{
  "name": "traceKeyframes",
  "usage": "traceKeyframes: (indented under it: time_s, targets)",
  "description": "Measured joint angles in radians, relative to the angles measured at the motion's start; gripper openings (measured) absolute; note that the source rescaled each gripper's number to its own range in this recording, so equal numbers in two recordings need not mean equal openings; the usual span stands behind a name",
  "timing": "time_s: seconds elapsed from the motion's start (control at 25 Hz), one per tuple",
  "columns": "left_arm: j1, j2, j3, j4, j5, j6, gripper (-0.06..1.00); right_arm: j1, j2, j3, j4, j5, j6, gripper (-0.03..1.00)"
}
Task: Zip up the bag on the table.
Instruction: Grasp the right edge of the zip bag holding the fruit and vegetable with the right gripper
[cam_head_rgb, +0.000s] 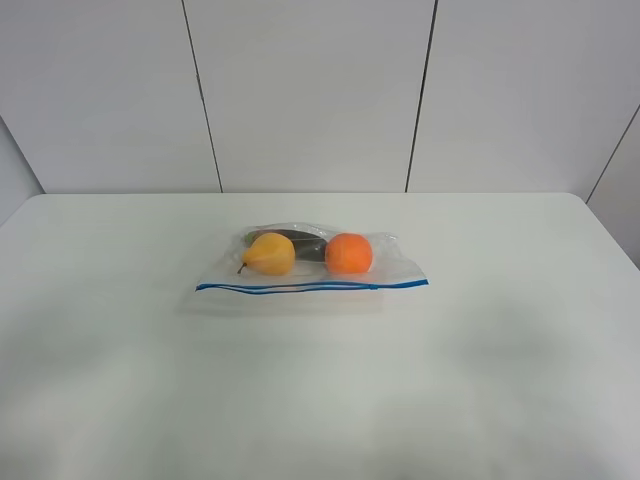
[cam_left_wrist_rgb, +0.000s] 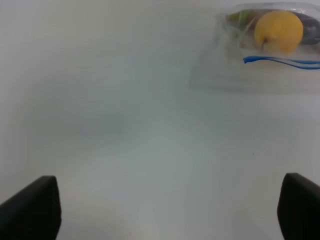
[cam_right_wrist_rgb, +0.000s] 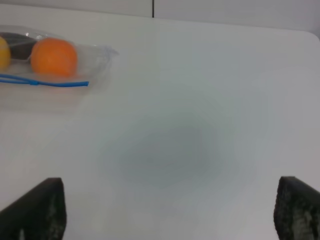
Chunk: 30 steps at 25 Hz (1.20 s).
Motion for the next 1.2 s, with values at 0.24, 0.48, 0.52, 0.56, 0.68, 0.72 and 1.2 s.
traceKeyframes:
  time_s: [0.24, 0.48, 0.52, 0.56, 0.68, 0.72, 1.2]
  targets:
    - [0.000, 0.000, 0.000, 0.000, 0.000, 0.000, 1.00, 0.000, 0.001, 0.000, 0.000, -0.002, 0.000, 0.94]
    - [0.000, 0.000, 0.000, 0.000, 0.000, 0.000, 1.00, 0.000, 0.262, -0.132, 0.016, -0.017, 0.007, 0.94]
    - [0.000, 0.000, 0.000, 0.000, 0.000, 0.000, 1.00, 0.000, 0.340, -0.175, 0.023, -0.020, 0.008, 0.94]
    - [0.000, 0.000, 0.000, 0.000, 0.000, 0.000, 1.00, 0.000, 0.406, -0.220, 0.032, -0.021, 0.009, 0.94]
    - [0.000, 0.000, 0.000, 0.000, 0.000, 0.000, 1.00, 0.000, 0.644, -0.347, 0.078, -0.025, 0.012, 0.94]
    - [0.000, 0.000, 0.000, 0.000, 0.000, 0.000, 1.00, 0.000, 0.710, -0.388, 0.100, -0.026, 0.012, 0.94]
    - [0.000, 0.000, 0.000, 0.000, 0.000, 0.000, 1.00, 0.000, 1.487, -0.645, 0.381, -0.056, -0.073, 0.94]
